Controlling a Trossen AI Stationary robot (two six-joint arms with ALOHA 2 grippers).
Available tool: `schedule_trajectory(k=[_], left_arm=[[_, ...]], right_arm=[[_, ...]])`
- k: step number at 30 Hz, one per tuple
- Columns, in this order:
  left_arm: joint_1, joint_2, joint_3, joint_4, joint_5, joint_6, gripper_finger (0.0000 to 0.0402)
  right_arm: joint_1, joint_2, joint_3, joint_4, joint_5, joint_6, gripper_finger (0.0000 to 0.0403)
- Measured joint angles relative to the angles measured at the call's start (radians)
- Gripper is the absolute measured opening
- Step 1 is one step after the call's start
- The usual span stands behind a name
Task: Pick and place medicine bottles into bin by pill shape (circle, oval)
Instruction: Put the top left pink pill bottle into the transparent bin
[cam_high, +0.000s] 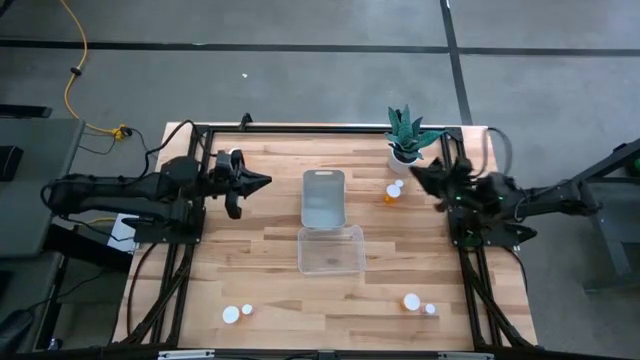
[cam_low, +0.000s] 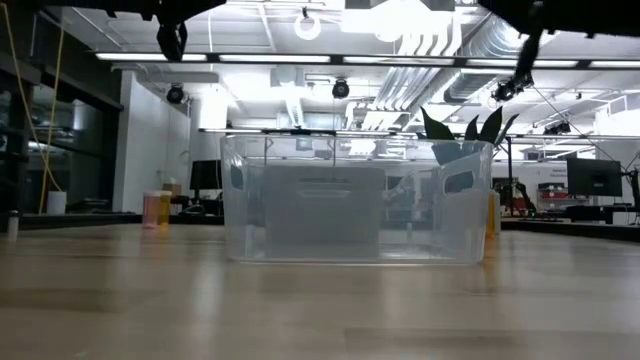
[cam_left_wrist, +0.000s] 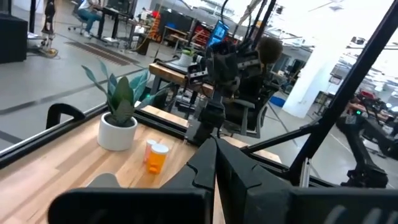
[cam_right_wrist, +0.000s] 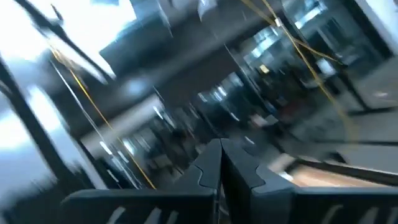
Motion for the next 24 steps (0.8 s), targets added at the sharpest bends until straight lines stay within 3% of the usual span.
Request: schedule_trajectory(k=[9, 14, 18, 24], left_arm=[[0.052, -0.005, 0.000, -0.001, 0.048, -0.008, 0.0000], [0.062, 0.003, 0.003, -0.027, -0.084, -0.027, 0.0005], [0.147, 0.036, 0.104, -0.286, -0.193, -0.048, 0.0037], [0.367, 0.177, 0.304, -0.755, -0.245, -0.121, 0.0127]], right_arm=[[0.000, 0.304, 0.274, -0.326, 0.002, -0.191, 0.0000], [0.000, 0.374, 0.354, -0.406, 0.017, -0.189, 0.0000], [-0.009, 0.385, 0.366, -0.416, 0.023, -0.181, 0.0001], [-0.046, 0.385, 0.366, -0.417, 0.023, -0.161, 0.0001]])
